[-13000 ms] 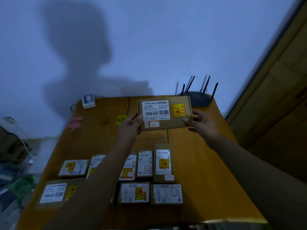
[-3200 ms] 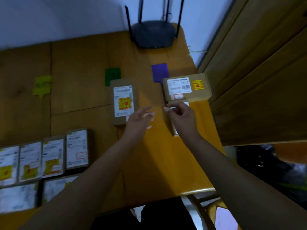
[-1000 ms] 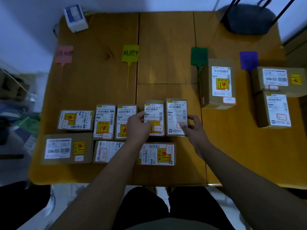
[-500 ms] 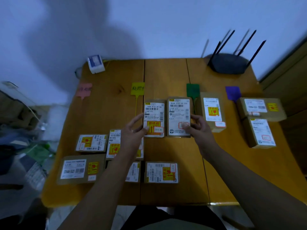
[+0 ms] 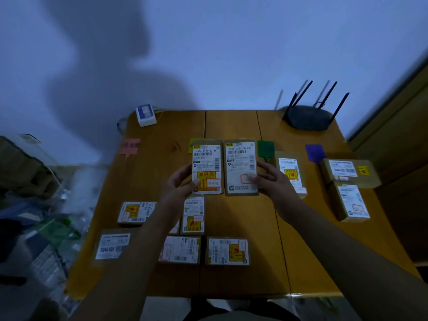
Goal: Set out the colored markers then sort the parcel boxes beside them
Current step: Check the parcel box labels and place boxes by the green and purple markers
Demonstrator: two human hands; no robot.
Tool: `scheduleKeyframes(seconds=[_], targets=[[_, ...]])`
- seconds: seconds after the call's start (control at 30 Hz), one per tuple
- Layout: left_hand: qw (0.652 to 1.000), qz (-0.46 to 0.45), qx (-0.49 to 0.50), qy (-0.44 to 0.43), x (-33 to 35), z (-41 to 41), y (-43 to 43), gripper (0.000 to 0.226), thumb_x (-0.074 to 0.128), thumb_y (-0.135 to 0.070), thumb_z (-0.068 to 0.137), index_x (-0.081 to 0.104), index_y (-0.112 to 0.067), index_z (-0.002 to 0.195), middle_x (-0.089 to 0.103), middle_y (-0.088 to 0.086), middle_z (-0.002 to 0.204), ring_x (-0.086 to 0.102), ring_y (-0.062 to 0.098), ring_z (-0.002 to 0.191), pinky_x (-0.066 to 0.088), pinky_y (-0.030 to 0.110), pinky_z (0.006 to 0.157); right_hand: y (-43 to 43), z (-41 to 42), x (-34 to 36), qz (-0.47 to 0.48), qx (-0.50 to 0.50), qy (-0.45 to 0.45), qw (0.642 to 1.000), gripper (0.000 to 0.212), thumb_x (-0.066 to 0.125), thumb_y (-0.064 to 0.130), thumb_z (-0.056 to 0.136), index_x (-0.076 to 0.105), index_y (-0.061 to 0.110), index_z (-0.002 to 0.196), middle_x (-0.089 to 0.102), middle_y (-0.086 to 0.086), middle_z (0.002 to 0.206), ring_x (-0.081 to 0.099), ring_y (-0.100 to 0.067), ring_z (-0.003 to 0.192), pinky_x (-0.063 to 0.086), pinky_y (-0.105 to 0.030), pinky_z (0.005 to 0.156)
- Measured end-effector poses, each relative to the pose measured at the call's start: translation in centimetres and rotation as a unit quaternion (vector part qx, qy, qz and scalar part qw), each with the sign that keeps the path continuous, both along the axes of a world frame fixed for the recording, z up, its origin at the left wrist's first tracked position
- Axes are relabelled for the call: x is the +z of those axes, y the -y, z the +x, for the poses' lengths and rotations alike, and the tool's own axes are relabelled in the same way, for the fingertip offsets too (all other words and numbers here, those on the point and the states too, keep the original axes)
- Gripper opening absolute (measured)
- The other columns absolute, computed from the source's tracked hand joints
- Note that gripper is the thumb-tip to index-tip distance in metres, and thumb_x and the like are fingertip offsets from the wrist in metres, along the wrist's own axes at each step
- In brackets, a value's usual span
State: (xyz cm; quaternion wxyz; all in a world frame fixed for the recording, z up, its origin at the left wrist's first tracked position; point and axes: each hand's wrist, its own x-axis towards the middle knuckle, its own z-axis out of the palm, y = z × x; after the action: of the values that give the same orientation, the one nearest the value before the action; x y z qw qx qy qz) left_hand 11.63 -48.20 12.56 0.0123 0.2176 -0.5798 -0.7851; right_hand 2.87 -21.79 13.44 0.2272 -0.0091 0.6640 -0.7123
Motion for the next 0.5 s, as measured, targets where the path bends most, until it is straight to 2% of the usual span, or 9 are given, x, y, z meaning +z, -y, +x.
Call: scheduleKeyframes(seconds=[0.07,0.13,0.2,0.37,0.5], targets=[[1.0,0.008,-0.007,-0.008,0.1,0.0,0.2,0.051,0.069,-0.004,0.092,0.061,-0.021,0.139,0.071,0.005,0.133,0.072,0.026,0.115,0.061,0.04,0.088,0.0,0.1,0.3,-0.007,0.001,0.001,1.0,0.04,0.074,0.019,0.095,0.063,0.033,0.13,0.077,-0.012,0.12,0.076,-0.029,0.11,0.06,-0.05,0.098],[1.0,0.016,-0.01,-0.013,0.1,0.0,0.2,0.05,0.068,-0.004,0.093,0.061,-0.02,0.139,0.072,0.005,0.131,0.073,0.025,0.114,0.061,0.038,0.087,-0.1,0.1,0.6,-0.007,0.002,-0.001,1.0,0.036,0.07,0.021,0.098,0.063,0.032,0.131,0.079,-0.01,0.117,0.076,-0.027,0.11,0.059,-0.048,0.098],[1.0,0.025,-0.008,-0.012,0.0,0.0,0.2,0.049,0.065,-0.002,0.094,0.06,-0.019,0.14,0.073,0.005,0.13,0.073,0.026,0.114,0.062,0.036,0.084,-0.3,0.1,0.7,-0.006,0.001,0.0,1.0,0.038,0.066,0.022,0.1,0.061,0.029,0.137,0.079,-0.008,0.118,0.076,-0.026,0.11,0.059,-0.045,0.097],[1.0,0.019,-0.016,-0.011,-0.4,-0.2,-0.2,0.051,0.061,-0.002,0.098,0.055,-0.016,0.146,0.069,0.009,0.136,0.069,0.03,0.121,0.056,0.047,0.098,-1.1,0.3,0.6,-0.006,0.004,0.0,1.0,0.038,0.064,0.022,0.101,0.061,0.028,0.139,0.079,-0.006,0.116,0.076,-0.023,0.109,0.061,-0.035,0.087],[1.0,0.015,-0.013,-0.008,-0.6,-0.3,-1.3,0.051,0.06,0.0,0.098,0.054,-0.014,0.147,0.068,0.009,0.137,0.067,0.031,0.124,0.052,0.05,0.104,-2.1,0.0,0.3,-0.002,-0.001,0.006,1.0,0.046,0.066,0.02,0.101,0.057,0.021,0.146,0.079,-0.008,0.118,0.076,-0.024,0.109,0.061,-0.037,0.089]])
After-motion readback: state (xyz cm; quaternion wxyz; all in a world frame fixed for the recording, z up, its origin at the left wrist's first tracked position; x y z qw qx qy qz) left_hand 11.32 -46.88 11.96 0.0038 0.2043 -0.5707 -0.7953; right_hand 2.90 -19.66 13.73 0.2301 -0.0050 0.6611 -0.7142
